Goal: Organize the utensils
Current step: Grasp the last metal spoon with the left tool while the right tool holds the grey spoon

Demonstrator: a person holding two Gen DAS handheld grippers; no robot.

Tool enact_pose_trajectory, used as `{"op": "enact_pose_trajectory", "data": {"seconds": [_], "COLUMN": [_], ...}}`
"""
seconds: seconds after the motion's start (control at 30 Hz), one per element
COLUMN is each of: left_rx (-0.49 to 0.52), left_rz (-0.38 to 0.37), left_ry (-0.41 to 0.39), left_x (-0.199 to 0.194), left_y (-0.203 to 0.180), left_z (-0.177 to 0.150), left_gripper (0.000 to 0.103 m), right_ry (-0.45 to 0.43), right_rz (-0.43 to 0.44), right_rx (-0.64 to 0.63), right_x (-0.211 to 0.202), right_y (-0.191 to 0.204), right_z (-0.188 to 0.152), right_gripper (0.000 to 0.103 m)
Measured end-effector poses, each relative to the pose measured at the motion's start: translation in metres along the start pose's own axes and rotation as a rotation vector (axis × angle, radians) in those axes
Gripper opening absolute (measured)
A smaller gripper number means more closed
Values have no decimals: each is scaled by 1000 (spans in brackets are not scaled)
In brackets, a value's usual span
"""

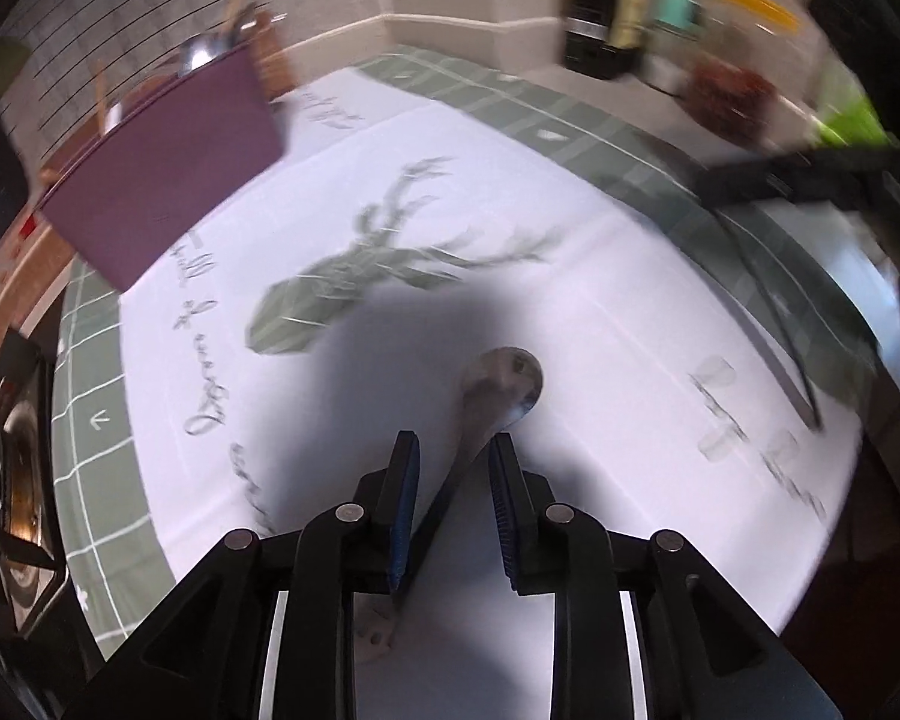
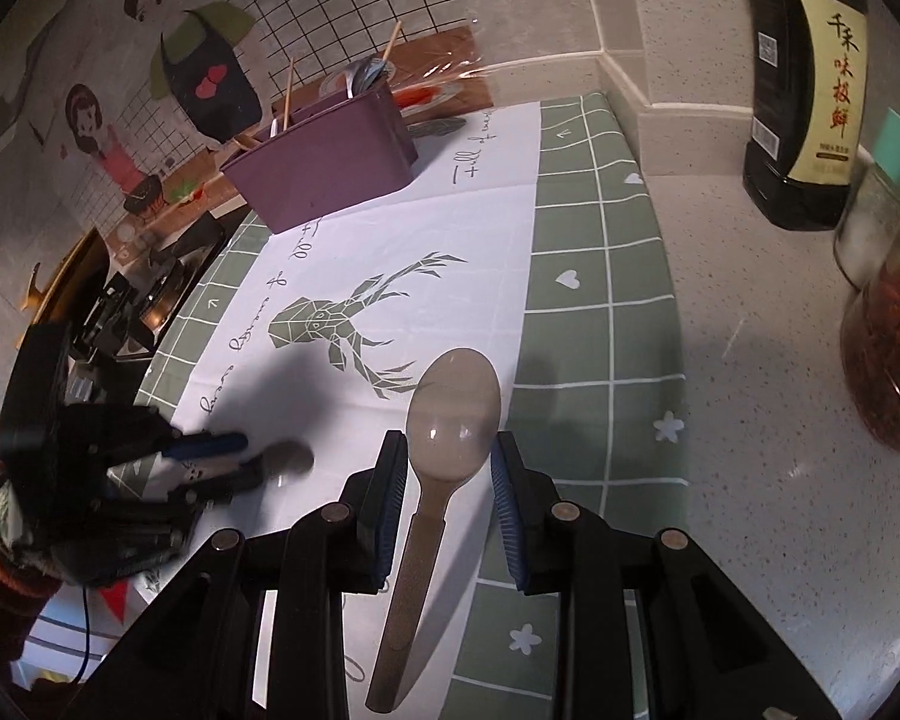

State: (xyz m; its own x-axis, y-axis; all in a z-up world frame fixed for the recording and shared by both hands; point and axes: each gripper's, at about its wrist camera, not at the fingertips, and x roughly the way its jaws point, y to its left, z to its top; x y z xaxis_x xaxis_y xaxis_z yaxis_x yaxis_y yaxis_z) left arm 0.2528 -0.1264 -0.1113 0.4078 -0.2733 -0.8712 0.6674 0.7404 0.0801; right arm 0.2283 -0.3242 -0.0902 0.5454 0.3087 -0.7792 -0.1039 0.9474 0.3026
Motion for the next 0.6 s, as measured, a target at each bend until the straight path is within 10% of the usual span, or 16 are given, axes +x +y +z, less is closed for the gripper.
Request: {"op": "enact_pose_trajectory", "data": {"seconds": [0.2, 0.6], "left_rx": [-110, -42], "left_rz": [-137, -97], "left_ry": [23, 178], "left_x": [12, 31], "left_y": [18, 5], "left_z": [19, 53], "left_gripper": [25, 26], "right_ry": [12, 2], "right_rz": [16, 35], "right_rx": [0, -43], "right_x": [3, 8], "right_y": [-6, 6], "right_z": [1, 2], "right_gripper": [27, 27]}}
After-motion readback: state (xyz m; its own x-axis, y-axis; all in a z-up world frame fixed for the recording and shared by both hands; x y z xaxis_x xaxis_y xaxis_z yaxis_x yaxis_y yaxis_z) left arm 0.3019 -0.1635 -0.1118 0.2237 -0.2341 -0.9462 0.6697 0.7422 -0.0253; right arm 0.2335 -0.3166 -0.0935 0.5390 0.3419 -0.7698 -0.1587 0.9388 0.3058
